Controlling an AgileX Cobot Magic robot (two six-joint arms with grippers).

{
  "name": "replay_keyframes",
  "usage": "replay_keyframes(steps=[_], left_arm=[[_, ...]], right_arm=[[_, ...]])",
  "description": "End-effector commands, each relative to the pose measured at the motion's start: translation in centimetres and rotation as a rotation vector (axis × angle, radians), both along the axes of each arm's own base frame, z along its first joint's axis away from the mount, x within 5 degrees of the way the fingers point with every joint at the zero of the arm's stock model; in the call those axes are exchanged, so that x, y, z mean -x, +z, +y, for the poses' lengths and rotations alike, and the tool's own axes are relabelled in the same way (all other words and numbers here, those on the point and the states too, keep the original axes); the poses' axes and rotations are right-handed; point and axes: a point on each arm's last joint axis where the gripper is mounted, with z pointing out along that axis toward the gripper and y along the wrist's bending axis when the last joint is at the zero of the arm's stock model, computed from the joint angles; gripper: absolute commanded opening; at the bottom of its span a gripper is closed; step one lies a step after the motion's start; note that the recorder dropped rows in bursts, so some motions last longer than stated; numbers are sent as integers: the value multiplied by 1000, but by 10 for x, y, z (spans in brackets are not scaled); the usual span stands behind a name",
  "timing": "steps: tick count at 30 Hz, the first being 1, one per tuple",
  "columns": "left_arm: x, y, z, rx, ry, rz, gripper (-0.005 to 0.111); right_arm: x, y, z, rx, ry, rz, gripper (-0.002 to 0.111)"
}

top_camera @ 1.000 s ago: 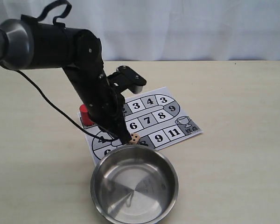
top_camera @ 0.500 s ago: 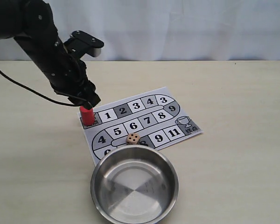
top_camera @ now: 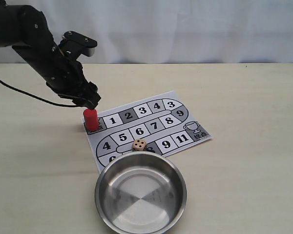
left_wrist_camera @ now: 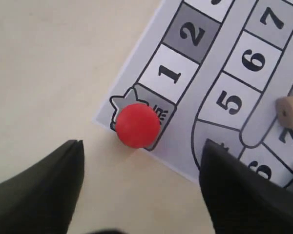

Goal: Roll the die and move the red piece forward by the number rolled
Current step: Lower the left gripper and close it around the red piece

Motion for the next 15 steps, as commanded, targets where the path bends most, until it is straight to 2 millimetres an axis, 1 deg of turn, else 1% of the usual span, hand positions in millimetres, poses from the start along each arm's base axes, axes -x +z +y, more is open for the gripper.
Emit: replay_keyframes(steps=[1,7,15], left_arm=[[-8,-22,-3,11,25,13,64],[-16,-43,-6,28,47,11,64],[-22,-54,-7,27,55,-18,64]], right_arm=[[0,-1,0,5,2,-2,4],[0,-1,0,5,2,-2,4],[0,-1,0,5,2,-2,4]])
